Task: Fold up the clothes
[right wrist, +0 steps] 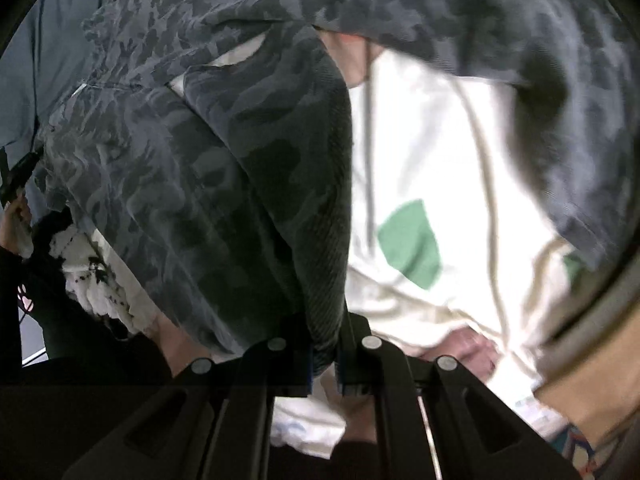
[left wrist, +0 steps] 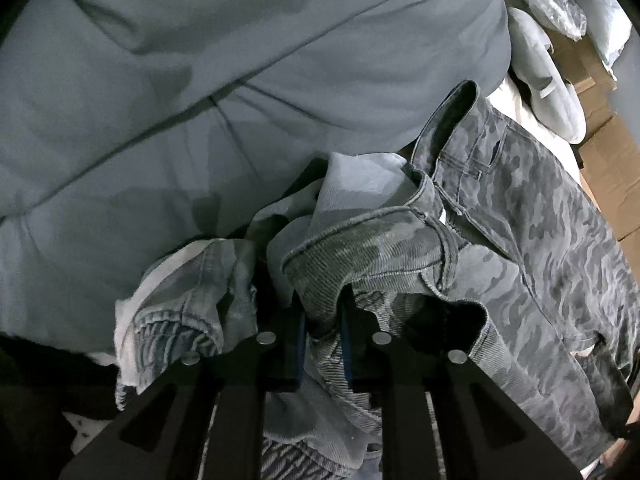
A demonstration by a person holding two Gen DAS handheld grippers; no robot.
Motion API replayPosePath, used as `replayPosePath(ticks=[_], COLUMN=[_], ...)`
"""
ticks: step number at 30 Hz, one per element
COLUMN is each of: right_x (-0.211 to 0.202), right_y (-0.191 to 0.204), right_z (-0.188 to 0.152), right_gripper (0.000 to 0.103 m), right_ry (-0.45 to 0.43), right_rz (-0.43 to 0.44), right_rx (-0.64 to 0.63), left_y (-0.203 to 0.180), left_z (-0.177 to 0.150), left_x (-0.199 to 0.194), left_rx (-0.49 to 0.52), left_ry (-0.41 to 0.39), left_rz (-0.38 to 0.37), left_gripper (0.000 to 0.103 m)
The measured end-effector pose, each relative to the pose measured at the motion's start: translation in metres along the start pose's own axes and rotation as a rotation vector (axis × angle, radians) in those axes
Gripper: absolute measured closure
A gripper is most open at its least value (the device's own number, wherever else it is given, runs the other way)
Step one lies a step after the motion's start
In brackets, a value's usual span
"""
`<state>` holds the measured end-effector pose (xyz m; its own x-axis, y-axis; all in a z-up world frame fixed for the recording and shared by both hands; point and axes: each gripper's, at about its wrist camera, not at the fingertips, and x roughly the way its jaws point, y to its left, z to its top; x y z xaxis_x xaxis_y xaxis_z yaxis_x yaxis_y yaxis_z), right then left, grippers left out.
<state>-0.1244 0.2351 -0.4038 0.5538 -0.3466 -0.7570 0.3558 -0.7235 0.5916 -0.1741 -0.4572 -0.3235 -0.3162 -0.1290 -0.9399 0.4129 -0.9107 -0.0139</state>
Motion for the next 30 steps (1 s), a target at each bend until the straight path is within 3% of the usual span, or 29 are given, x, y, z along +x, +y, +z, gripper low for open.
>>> replayPosePath(ticks=[7,14,19,30], right_x=[-0.042,-0.057,-0.047,-0.042], right_y=[0.006,0.029,0.069,0.167], right_z=[-0.023,-0.004,0.021,0.076], right_gripper=[0.095,0.094,0.094,0.094], right_ry=[0.084,0.088,0.060,0.012], right_rz=[-0.062,-0.046,0.084,0.266], right_rx=[0.094,0.084,0.032,-0.128], left_y=[0.008,0.012,0.009,0.011], left_z=[0.014,0.019,0.016,0.010], left_x=[0.020,0.024,0.023,0.020], left_rx=[-0.030,-0.041,-0.038,-0.047], left_ry=[-0.005,0.001,-0.005,-0.011], left_rz=[-0.038,-0.072,-0.073,-0.068], left_gripper=[0.087,0.087,0.087,0.087])
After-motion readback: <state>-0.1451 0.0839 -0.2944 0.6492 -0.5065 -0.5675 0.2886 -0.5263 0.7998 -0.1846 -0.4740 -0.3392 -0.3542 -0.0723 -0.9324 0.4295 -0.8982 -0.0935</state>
